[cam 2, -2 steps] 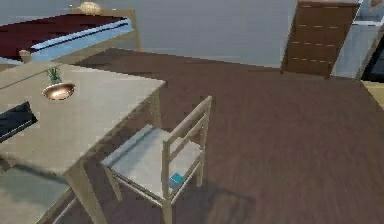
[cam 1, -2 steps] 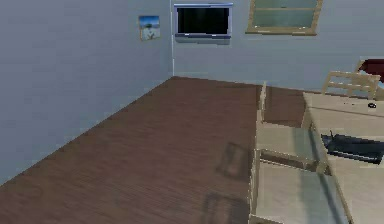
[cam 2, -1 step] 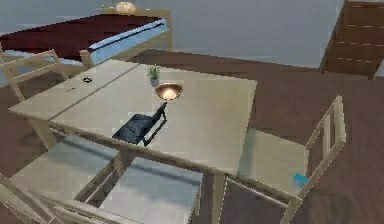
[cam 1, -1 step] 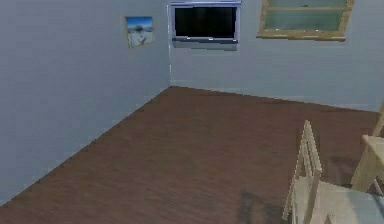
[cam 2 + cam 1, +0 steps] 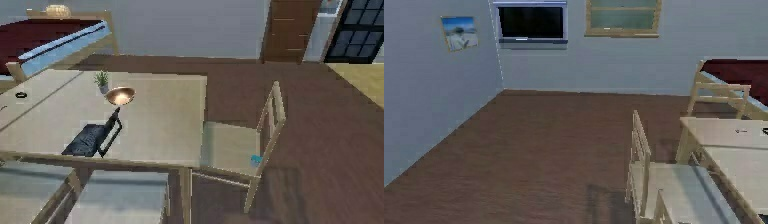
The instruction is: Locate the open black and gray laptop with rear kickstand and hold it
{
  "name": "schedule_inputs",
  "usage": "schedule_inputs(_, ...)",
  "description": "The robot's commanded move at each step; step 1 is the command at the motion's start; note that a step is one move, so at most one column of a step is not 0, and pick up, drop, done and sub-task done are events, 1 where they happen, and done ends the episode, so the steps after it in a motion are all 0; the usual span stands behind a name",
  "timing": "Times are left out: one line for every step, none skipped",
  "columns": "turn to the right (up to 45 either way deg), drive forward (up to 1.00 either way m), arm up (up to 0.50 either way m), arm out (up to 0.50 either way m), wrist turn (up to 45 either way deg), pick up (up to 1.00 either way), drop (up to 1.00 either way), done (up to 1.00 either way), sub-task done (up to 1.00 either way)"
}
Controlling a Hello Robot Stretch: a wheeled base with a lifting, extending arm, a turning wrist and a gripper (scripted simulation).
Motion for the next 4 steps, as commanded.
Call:
schedule_inputs(0.0,1.00,0.00,0.00,0.0,0.00,0.00,0.00,0.00)
schedule_inputs(27.0,0.00,0.00,0.00,0.0,0.00,0.00,0.00,0.00)
schedule_inputs(0.0,0.00,0.50,0.00,0.0,0.00,0.00,0.00,0.00)
schedule_inputs(0.0,0.00,0.34,0.00,0.0,0.00,0.00,0.00,0.00)
